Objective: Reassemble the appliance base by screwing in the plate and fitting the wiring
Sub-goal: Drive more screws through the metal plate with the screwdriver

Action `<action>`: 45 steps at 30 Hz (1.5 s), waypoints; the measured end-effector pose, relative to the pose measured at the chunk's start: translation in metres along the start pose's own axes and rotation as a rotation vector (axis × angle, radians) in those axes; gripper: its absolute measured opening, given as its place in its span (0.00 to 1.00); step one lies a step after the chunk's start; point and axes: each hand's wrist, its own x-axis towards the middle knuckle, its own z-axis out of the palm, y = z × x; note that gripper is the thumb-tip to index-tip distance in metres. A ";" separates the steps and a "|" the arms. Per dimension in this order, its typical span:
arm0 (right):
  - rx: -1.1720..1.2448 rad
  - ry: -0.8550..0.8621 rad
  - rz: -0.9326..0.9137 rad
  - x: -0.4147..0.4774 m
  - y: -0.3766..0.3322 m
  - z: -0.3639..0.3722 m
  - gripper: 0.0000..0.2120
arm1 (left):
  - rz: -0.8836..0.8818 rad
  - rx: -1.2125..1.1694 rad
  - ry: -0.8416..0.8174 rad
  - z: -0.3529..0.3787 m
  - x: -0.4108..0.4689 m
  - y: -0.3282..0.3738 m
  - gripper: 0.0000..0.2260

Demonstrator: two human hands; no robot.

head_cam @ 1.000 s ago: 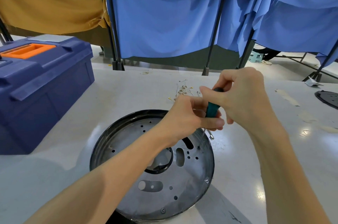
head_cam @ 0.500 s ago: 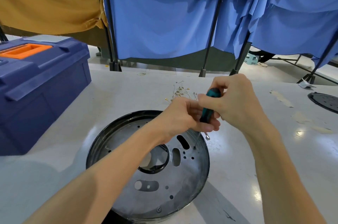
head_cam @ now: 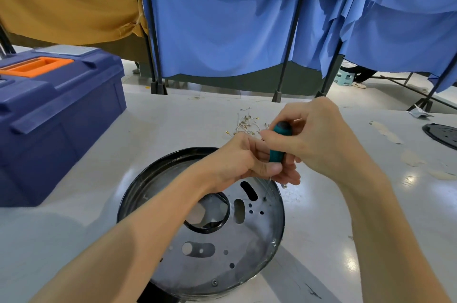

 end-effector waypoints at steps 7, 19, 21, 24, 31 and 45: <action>-0.473 0.268 0.192 0.002 -0.009 0.031 0.23 | 0.085 0.117 0.183 0.005 0.006 0.000 0.13; -0.116 0.077 -0.065 0.004 -0.003 0.008 0.11 | 0.023 0.007 0.029 -0.009 0.000 -0.001 0.11; -0.189 0.162 0.004 0.007 -0.001 0.016 0.16 | 0.063 0.049 0.110 -0.004 0.000 -0.001 0.10; -0.436 0.268 0.162 0.009 -0.003 0.031 0.20 | 0.089 0.088 0.188 0.004 0.004 -0.002 0.08; -0.162 -0.004 0.069 0.002 0.001 0.003 0.19 | 0.018 0.055 0.034 -0.003 0.004 0.002 0.10; -0.494 0.194 0.171 0.004 0.002 0.022 0.27 | 0.070 0.140 0.215 0.001 0.004 -0.003 0.10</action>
